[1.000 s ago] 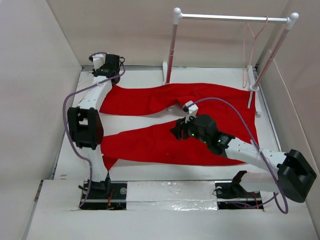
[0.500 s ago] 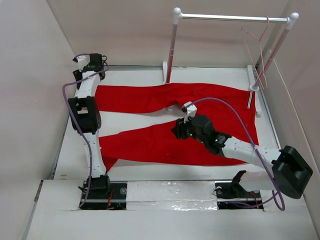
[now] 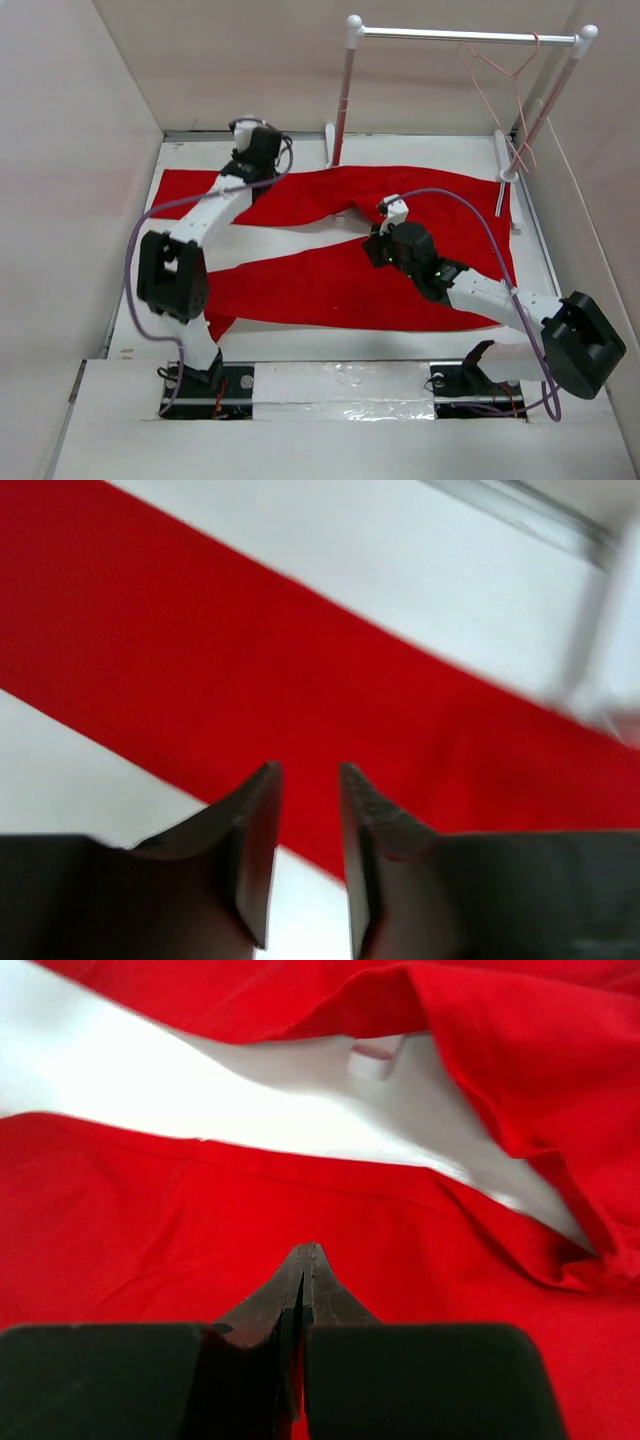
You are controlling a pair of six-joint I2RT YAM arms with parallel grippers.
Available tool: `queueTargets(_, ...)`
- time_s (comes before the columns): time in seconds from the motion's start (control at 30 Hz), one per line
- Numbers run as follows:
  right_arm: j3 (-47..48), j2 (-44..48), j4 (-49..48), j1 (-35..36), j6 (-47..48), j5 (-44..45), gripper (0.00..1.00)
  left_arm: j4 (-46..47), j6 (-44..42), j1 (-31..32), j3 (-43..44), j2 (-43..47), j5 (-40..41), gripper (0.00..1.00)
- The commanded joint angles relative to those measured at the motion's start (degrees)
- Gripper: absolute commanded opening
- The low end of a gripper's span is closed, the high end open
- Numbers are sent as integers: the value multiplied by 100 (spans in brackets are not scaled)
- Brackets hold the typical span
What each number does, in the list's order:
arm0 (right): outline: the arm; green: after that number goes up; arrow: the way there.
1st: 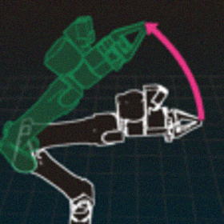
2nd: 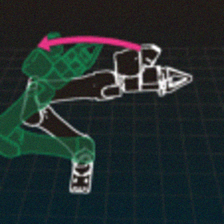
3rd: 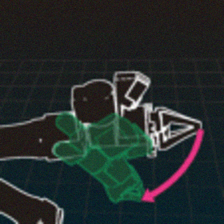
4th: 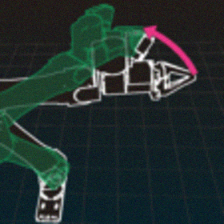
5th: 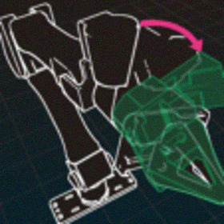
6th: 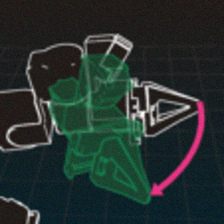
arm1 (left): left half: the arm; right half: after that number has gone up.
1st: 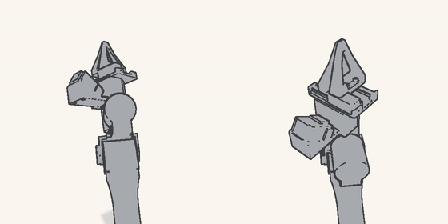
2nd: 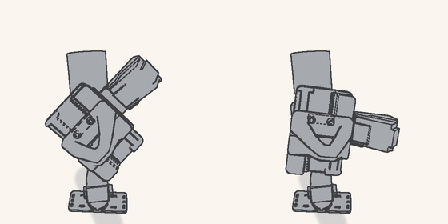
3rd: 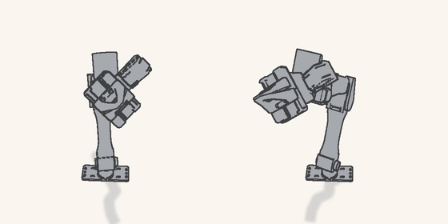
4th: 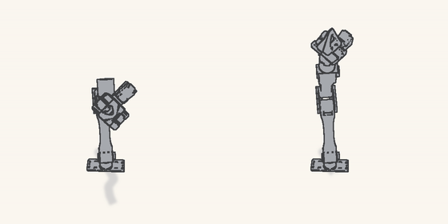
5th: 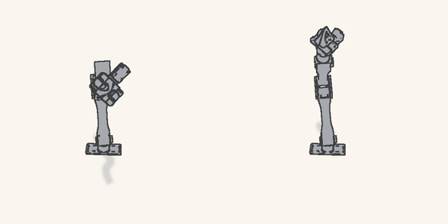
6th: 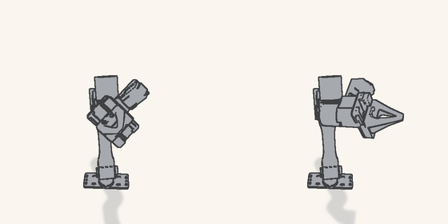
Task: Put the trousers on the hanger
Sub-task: Flatten out the trousers at the center of the board.
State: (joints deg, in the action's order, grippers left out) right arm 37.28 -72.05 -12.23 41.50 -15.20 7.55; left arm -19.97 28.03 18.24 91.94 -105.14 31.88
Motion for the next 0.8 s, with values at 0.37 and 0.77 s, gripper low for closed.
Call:
queueTargets(0.37,1878,-1635,-131,2368,746,-877,71,1347,766,180,-2962,5211,-746,7)
queueTargets(0.77,4769,-4297,1318,3629,1722,272,92,573,-43,180,-2620,6866,-789,27)
